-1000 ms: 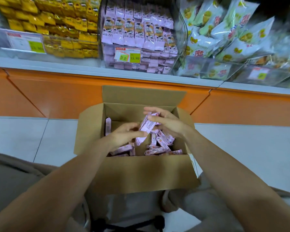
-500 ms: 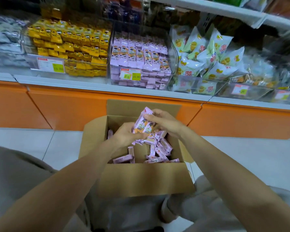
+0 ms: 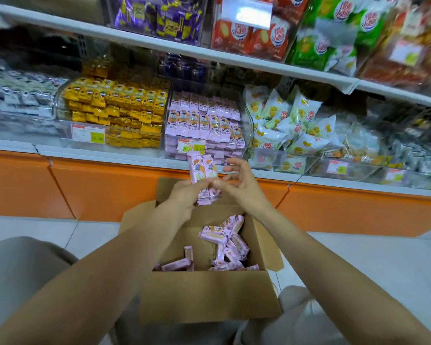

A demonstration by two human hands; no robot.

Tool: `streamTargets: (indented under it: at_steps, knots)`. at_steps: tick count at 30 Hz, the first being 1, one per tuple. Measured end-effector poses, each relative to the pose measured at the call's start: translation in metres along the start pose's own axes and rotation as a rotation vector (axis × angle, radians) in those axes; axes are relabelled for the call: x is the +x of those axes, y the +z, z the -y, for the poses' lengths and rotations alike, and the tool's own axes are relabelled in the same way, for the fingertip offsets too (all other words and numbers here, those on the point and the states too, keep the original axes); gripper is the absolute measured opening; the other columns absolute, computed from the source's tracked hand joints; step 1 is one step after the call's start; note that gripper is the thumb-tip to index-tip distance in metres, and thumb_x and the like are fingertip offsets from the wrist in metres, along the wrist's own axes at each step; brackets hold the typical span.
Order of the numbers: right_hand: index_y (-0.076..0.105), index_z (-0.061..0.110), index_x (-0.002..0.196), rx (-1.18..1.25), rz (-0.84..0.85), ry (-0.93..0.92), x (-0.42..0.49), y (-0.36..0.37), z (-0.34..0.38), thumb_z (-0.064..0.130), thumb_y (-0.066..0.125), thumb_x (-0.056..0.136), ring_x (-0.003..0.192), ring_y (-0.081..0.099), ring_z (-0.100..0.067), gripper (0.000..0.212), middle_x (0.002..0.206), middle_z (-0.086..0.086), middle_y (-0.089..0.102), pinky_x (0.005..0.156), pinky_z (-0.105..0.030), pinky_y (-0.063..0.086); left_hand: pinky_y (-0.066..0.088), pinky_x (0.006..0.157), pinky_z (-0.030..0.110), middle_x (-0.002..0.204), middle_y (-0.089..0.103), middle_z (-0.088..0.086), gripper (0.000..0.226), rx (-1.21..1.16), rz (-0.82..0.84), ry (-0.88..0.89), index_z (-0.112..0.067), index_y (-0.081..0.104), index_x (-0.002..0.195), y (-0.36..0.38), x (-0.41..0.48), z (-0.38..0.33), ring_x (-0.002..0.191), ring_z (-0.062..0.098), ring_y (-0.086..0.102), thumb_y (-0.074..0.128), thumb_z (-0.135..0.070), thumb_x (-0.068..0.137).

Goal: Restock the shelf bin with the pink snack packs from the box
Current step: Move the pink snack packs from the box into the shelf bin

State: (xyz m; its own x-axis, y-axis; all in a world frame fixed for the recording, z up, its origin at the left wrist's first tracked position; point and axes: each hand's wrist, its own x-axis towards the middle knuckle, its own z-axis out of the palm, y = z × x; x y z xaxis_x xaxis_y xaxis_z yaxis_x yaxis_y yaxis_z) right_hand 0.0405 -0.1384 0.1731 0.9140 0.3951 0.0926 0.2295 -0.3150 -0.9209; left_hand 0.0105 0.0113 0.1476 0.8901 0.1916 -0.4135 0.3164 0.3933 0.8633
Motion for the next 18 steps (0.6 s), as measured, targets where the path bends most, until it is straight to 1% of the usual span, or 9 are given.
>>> streamTargets:
  at_steps: [2,5,8,10,12,13,15,17,18]
  knots:
    - [0.040,0.017,0.131,-0.067,0.000,-0.081,-0.009,0.009,-0.006,0.025,0.081,0.076,0.103,0.048,-0.012,0.070,0.122,-0.006,0.045,0.083,-0.018,0.047,0.056,0.061,0.030,0.093,0.071,0.014,0.023,-0.074,-0.022,-0.020,-0.003,0.069,0.102,0.011,0.001,-0.008,0.072,0.023,0.066,0.074,-0.014,0.082]
    - [0.045,0.015,0.128,-0.175,-0.129,-0.190,-0.014,0.016,-0.011,0.038,0.080,0.066,0.100,0.045,-0.007,0.074,0.117,-0.001,0.042,0.086,-0.012,0.040,0.057,0.070,0.035,0.101,0.071,0.018,0.023,-0.111,-0.016,-0.032,-0.003,0.070,0.102,0.027,0.000,-0.013,0.078,0.028,0.067,0.076,-0.011,0.081]
    - [0.050,0.015,0.124,-0.244,-0.270,-0.231,-0.010,0.010,-0.007,0.036,0.071,0.066,0.102,0.046,-0.010,0.065,0.114,0.000,0.046,0.084,-0.008,0.036,0.053,0.083,0.039,0.105,0.069,0.019,0.027,-0.073,0.020,-0.029,-0.004,0.070,0.101,0.041,-0.001,-0.016,0.086,0.027,0.061,0.079,-0.017,0.078]
    - [0.052,0.019,0.120,-0.259,-0.327,-0.225,-0.004,0.002,-0.002,0.036,0.067,0.068,0.104,0.048,-0.010,0.057,0.112,0.002,0.049,0.083,-0.011,0.038,0.051,0.081,0.037,0.099,0.066,0.016,0.023,-0.054,0.063,0.001,-0.005,0.069,0.096,0.049,0.000,-0.023,0.086,0.024,0.058,0.076,-0.021,0.081]
    - [0.055,0.023,0.114,-0.236,-0.382,-0.207,0.005,-0.009,0.003,0.032,0.071,0.071,0.101,0.049,-0.007,0.046,0.109,0.003,0.051,0.081,-0.017,0.041,0.053,0.079,0.033,0.097,0.069,0.012,0.023,-0.034,0.140,0.042,-0.007,0.069,0.098,0.057,0.000,-0.034,0.083,0.023,0.063,0.069,-0.027,0.088]
    - [0.056,0.024,0.111,-0.221,-0.414,-0.197,0.011,-0.016,0.006,0.029,0.073,0.073,0.097,0.049,-0.006,0.041,0.107,0.004,0.051,0.078,-0.017,0.042,0.053,0.079,0.032,0.095,0.071,0.009,0.023,0.034,0.156,0.104,-0.008,0.070,0.095,0.060,0.001,-0.041,0.082,0.019,0.064,0.064,-0.030,0.092]
    - [0.057,0.025,0.109,-0.210,-0.468,-0.165,0.025,-0.030,0.013,0.025,0.075,0.077,0.093,0.049,-0.003,0.037,0.108,0.003,0.049,0.073,-0.010,0.039,0.053,0.085,0.035,0.099,0.070,0.006,0.029,0.374,0.109,0.364,-0.010,0.070,0.098,0.060,0.011,-0.053,0.088,0.017,0.064,0.056,-0.035,0.096]
    - [0.056,0.024,0.110,-0.227,-0.503,-0.118,0.042,-0.041,0.017,0.024,0.072,0.079,0.090,0.048,0.003,0.035,0.111,0.002,0.047,0.070,-0.007,0.037,0.049,0.092,0.040,0.118,0.063,0.006,0.032,0.837,-0.010,0.662,-0.014,0.063,0.118,0.052,0.026,-0.063,0.104,0.022,0.060,0.051,-0.035,0.097]
    - [0.056,0.024,0.111,-0.249,-0.518,-0.097,0.051,-0.046,0.018,0.024,0.070,0.080,0.088,0.049,0.003,0.034,0.112,0.001,0.046,0.070,-0.009,0.037,0.045,0.095,0.040,0.126,0.057,0.006,0.035,1.027,-0.064,0.783,-0.016,0.058,0.127,0.048,0.033,-0.069,0.112,0.024,0.056,0.049,-0.033,0.098]
